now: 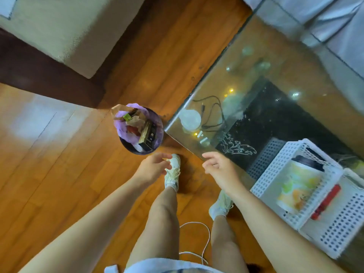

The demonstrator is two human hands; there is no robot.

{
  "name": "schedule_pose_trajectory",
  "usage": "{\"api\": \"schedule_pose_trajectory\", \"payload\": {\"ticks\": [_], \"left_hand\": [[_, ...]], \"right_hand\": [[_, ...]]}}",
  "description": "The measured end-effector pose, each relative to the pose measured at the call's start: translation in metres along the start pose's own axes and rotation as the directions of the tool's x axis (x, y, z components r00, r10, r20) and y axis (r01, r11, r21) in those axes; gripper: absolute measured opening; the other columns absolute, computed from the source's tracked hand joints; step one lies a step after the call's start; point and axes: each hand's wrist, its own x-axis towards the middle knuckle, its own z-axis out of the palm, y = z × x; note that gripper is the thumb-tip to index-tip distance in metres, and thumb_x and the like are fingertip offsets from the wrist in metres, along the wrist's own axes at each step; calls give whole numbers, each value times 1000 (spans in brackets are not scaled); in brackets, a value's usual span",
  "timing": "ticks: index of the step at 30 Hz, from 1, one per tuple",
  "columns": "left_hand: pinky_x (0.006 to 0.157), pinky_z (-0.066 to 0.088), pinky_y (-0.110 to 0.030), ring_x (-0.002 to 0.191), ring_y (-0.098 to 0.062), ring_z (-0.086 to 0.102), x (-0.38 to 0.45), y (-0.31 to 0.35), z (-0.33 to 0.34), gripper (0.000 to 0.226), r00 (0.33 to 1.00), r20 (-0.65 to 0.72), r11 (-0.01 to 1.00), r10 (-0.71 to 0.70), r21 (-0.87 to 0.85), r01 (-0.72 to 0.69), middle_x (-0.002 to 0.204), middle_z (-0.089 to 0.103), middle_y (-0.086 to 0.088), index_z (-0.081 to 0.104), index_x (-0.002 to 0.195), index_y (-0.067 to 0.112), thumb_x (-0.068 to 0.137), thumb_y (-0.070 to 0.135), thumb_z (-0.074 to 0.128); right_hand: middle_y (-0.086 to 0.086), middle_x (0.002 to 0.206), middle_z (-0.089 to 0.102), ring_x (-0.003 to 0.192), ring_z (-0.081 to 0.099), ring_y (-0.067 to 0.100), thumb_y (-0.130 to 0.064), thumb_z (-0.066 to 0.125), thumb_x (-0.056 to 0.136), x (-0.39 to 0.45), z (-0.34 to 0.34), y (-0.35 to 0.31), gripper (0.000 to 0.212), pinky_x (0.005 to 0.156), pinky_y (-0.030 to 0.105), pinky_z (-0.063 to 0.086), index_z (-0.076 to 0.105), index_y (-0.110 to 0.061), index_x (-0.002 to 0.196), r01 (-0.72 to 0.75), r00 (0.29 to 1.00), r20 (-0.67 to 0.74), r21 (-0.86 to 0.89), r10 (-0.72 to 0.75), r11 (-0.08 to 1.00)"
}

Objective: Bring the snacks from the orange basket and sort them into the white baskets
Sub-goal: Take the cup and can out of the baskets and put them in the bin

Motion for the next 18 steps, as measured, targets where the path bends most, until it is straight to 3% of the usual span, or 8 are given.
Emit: {"api": "schedule_pose_trajectory", "payload": {"ticks": [3, 7, 10, 15, 18], "left_hand": [[48, 40, -8, 66, -7, 56, -14, 26, 44, 25, 997, 44, 990, 66, 125, -71, 93, 64, -3, 59, 111, 15, 89, 8, 50], [52, 41, -11, 68, -6, 57, -28, 61, 117, 24, 983, 112, 959, 146, 230, -168, 87, 63, 1, 57, 113, 13, 92, 9, 47], [55, 45, -12, 72, -12, 58, -38, 80, 182, 24, 974, 150, 953, 172, 225, -203, 93, 64, -7, 56, 115, 8, 93, 8, 46], [64, 47, -19, 73, -10, 58, -43, 95, 295, 29, 955, 267, 953, 127, 236, -192, 96, 62, -4, 54, 121, 9, 94, 10, 45], [81, 50, -35, 97, -21, 57, -37, 95, 344, 45, 973, 219, 975, 67, 194, -111, 117, 57, -11, 41, 135, 11, 92, 12, 52]], "right_hand": [[-13, 92, 61, 89, 61, 7, -19, 53, 90, -33, -34, 45, 22, 68, 17, 45, 56, -32, 107, -20, 997, -71, 117, 29, 993], [-5, 88, 65, 80, 64, 10, -14, 56, 87, -78, -78, 114, 22, 70, 22, 48, 60, -33, 100, -58, 978, -177, 297, 114, 953], [-1, 87, 68, 80, 65, 11, -12, 58, 85, -107, -110, 169, 24, 68, 22, 46, 62, -32, 97, -80, 953, -240, 385, 184, 920], [-1, 89, 66, 86, 63, 18, -13, 57, 86, -133, -157, 258, 21, 74, 31, 50, 62, -28, 100, -119, 892, -338, 464, 299, 878], [-1, 98, 64, 97, 61, 19, -13, 55, 88, -130, -174, 290, 24, 82, 34, 52, 60, -21, 110, -130, 864, -353, 531, 358, 838]]}}
